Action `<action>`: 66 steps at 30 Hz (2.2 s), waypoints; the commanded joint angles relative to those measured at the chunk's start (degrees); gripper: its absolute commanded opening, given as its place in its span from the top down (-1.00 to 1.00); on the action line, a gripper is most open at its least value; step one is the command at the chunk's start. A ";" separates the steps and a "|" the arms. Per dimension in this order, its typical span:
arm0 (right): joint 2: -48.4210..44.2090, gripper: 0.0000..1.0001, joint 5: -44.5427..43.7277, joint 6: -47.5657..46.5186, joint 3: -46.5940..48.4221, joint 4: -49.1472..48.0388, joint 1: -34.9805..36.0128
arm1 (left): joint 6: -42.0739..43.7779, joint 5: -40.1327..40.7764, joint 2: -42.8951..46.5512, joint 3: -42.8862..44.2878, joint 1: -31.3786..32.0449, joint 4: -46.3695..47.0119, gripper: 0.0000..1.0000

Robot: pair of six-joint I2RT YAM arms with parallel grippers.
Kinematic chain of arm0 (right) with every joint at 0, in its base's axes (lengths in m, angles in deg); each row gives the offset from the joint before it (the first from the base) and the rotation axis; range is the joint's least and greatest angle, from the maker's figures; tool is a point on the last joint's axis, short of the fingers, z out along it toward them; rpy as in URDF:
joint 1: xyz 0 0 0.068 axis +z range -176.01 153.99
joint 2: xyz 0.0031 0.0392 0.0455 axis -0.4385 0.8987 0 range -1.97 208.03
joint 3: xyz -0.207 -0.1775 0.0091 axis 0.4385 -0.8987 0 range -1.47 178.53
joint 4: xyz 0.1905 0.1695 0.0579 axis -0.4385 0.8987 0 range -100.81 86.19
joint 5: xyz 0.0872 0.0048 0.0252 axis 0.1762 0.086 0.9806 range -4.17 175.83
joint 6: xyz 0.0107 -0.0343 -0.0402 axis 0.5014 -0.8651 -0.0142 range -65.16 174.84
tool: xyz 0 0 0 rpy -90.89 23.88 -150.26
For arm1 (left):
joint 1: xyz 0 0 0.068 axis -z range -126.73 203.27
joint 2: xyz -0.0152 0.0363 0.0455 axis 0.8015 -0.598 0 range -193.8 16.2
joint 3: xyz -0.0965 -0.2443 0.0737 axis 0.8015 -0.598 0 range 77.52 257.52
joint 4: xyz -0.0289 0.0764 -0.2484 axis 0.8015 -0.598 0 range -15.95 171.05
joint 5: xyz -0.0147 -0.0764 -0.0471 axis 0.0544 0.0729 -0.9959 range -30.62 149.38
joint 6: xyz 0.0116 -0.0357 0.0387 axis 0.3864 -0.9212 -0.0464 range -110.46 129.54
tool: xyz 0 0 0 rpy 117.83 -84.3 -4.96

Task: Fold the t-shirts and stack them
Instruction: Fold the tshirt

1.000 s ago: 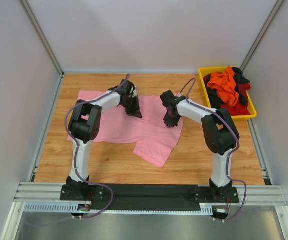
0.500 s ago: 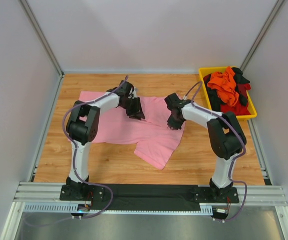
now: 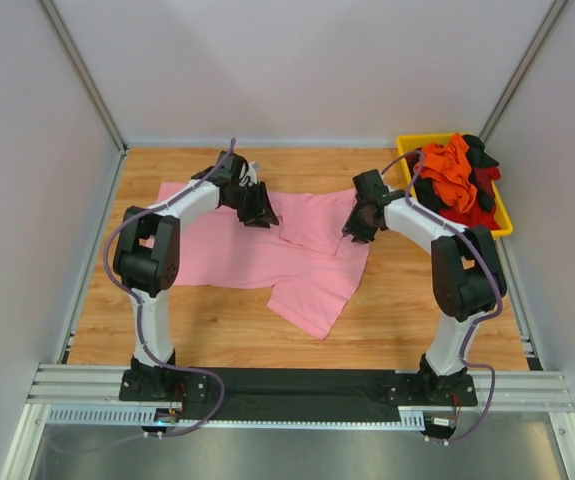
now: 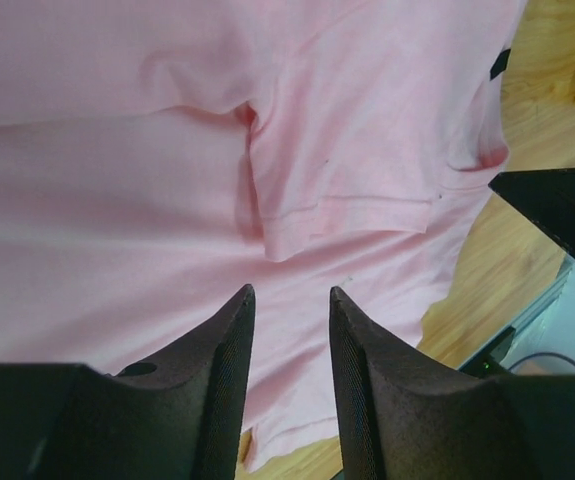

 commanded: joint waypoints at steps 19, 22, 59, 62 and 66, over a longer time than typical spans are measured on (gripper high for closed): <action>3.05 0.39 -0.31 7.61 0.36 0.58 5.67 | 2.92 -2.74 -6.32 1.12 4.02 4.67 0.11; 4.37 0.38 -0.31 7.09 0.71 -0.12 5.67 | 3.01 -2.56 -6.67 1.20 4.11 4.84 0.05; 4.11 0.99 -3.48 5.68 3.17 1.63 5.85 | 5.11 5.00 -7.99 5.24 4.64 -0.52 0.04; 4.37 0.99 -3.21 5.59 3.70 2.08 5.85 | 5.20 4.12 -8.34 5.51 4.72 -0.17 0.08; 5.16 0.77 -1.46 5.06 4.13 2.16 5.85 | 5.12 3.59 -9.04 5.68 4.81 0.01 0.11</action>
